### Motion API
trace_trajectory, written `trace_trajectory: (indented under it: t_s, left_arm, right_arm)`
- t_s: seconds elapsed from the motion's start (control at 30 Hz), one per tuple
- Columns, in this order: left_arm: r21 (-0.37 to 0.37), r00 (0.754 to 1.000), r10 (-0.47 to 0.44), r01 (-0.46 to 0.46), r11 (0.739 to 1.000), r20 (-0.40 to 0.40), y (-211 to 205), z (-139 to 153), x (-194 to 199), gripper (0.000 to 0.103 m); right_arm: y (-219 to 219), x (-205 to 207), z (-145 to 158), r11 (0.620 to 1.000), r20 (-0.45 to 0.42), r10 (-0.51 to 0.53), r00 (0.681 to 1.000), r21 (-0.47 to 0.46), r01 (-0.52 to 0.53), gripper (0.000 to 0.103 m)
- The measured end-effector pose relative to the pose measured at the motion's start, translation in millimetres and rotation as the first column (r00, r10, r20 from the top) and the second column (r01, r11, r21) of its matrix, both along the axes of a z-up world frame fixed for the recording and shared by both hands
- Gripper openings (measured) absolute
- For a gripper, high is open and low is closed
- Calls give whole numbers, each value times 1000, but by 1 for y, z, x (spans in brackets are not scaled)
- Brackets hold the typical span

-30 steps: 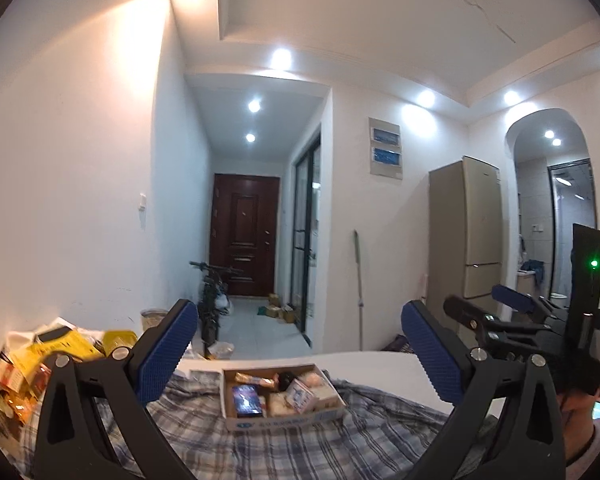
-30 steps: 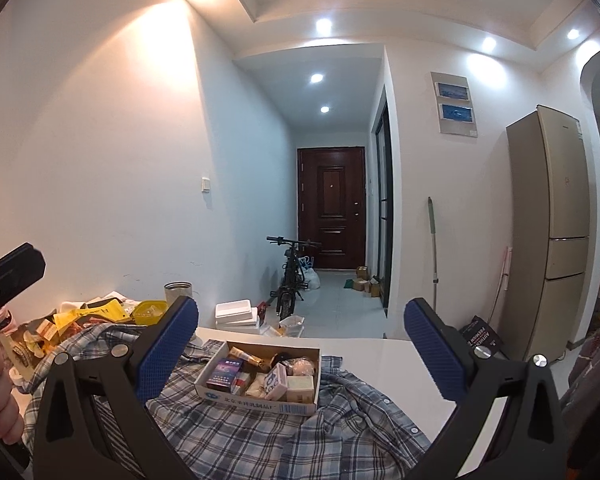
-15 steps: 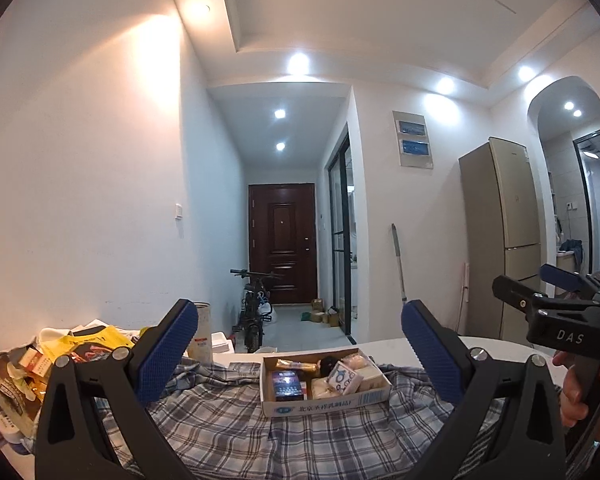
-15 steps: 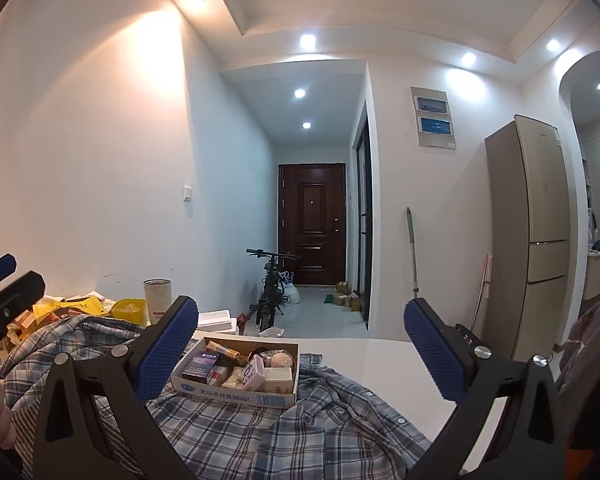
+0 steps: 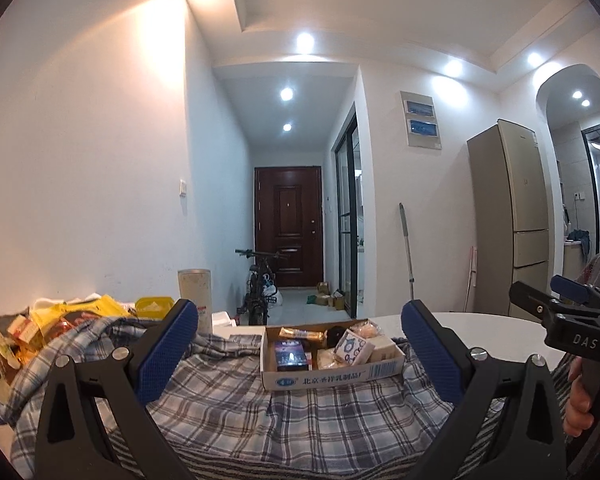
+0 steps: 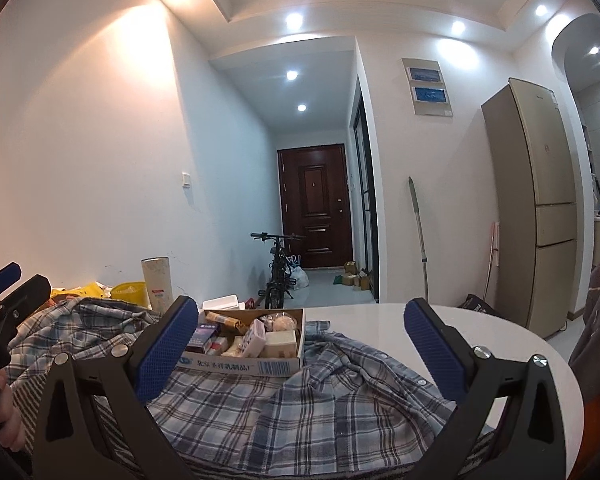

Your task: Organize objects

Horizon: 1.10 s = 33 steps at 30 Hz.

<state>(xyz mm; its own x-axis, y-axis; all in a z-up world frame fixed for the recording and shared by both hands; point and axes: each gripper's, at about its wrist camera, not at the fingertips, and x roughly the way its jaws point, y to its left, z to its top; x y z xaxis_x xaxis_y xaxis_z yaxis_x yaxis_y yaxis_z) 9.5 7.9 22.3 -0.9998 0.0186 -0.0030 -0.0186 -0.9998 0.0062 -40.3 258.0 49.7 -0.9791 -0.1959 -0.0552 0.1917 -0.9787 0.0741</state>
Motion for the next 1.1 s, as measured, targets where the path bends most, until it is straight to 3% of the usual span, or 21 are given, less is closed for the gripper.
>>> trace_trajectory:
  t_s: [0.17, 0.37, 0.6, 0.87, 1.1]
  left_arm:
    - [3, 998, -13, 12, 1000, 54, 0, -17, -16, 103]
    - [22, 998, -4, 3, 1000, 67, -3, -25, -20, 103]
    - [11, 998, 0, 0, 1000, 66, -1, -27, -20, 103]
    - [-47, 999, 3, -1, 999, 51, 12, -27, -17, 103]
    - [-51, 999, 6, -4, 999, 43, 13, -27, -17, 103]
  right_arm:
    - [-2, -7, -15, 1000, 14, 3, 1000, 8, -3, 103]
    - [-2, -13, -22, 1000, 44, -4, 999, 11, 4, 103]
    - [-22, -9, -24, 994, 33, -15, 999, 112, 11, 103]
    - [-19, -12, -25, 995, 50, -16, 999, 97, 11, 103]
    - [-18, -12, -24, 996, 58, -18, 998, 89, 12, 103]
